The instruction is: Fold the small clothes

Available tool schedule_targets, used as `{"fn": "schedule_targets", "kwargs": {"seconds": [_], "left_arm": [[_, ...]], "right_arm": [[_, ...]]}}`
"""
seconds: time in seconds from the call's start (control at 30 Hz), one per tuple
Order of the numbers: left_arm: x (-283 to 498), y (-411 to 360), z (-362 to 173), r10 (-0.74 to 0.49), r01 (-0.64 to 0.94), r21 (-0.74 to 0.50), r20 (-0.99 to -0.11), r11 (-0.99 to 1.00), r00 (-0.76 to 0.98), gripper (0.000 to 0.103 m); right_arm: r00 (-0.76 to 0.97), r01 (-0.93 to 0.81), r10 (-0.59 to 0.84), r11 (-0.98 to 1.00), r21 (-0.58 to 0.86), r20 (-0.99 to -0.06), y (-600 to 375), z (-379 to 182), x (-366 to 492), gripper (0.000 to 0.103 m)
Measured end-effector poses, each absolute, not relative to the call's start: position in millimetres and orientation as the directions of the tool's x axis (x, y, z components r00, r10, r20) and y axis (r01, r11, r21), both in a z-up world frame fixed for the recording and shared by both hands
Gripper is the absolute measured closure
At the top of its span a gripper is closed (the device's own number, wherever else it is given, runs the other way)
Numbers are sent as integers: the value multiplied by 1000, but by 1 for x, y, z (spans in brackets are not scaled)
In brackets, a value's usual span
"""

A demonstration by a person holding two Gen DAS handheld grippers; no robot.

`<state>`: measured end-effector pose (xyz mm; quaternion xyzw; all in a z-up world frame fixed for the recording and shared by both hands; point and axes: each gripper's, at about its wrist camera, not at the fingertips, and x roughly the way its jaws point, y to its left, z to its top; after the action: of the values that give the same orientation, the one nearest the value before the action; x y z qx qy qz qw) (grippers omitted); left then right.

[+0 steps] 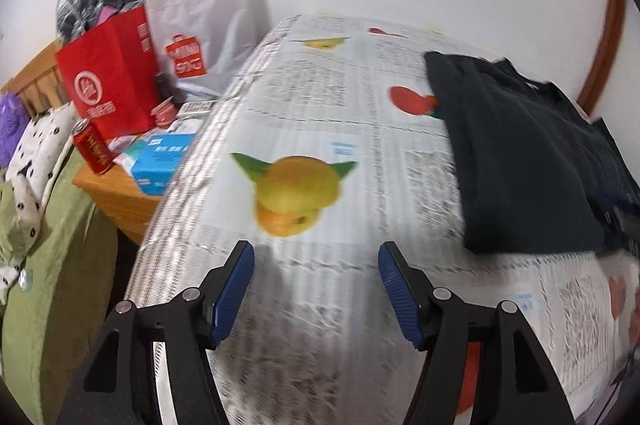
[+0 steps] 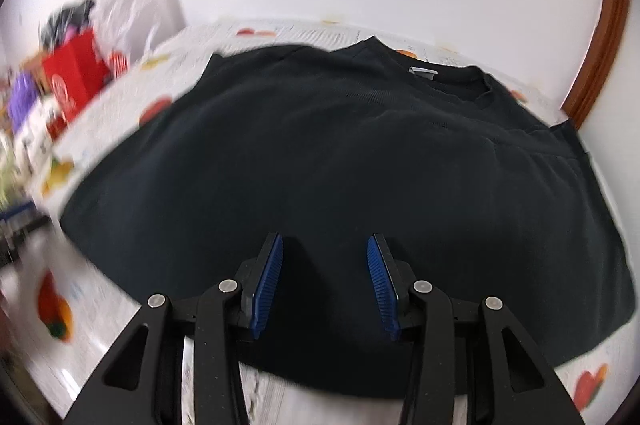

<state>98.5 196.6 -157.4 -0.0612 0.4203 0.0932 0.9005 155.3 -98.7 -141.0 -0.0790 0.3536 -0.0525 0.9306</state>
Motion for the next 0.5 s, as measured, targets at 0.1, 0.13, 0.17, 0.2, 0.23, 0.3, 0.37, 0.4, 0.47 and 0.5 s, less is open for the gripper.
{"fn": "schedule_targets", "kwargs": {"seconds": [0.1, 0.13, 0.17, 0.2, 0.23, 0.3, 0.37, 0.4, 0.47, 0.5], "left_arm": [[107, 201, -159, 136, -228, -13, -767, 974, 627, 36], [107, 202, -160, 141, -228, -8, -767, 974, 626, 35], [108, 202, -160, 146, -228, -1, -765, 974, 627, 33], [110, 202, -162, 154, -228, 8, -762, 974, 628, 31], [110, 202, -162, 159, -229, 14, -760, 973, 631, 30], [111, 201, -162, 167, -230, 23, -758, 973, 631, 30], [110, 200, -163, 168, -231, 23, -757, 973, 632, 30], [110, 200, -162, 169, -231, 24, -756, 973, 633, 29], [111, 200, -163, 170, -231, 27, -757, 973, 630, 29], [110, 200, -163, 170, -230, 27, -758, 973, 630, 28]], "right_arm": [[743, 20, -147, 980, -197, -653, -90, -143, 132, 60], [747, 9, -144, 978, -207, -648, -87, -143, 128, 60], [753, -8, -142, 974, -226, -642, -82, -143, 123, 60], [760, -17, -147, 969, -245, -633, -76, -143, 119, 60], [768, -25, -151, 964, -264, -623, -70, -143, 116, 60], [780, -71, -122, 957, -281, -613, -54, -144, 108, 59], [777, -144, -73, 946, -290, -625, -36, -146, 106, 55], [780, -171, -61, 937, -305, -623, -27, -148, 105, 52], [794, -201, -67, 909, -365, -605, -11, -155, 107, 51], [799, -210, -78, 893, -399, -596, -3, -159, 109, 50]]}}
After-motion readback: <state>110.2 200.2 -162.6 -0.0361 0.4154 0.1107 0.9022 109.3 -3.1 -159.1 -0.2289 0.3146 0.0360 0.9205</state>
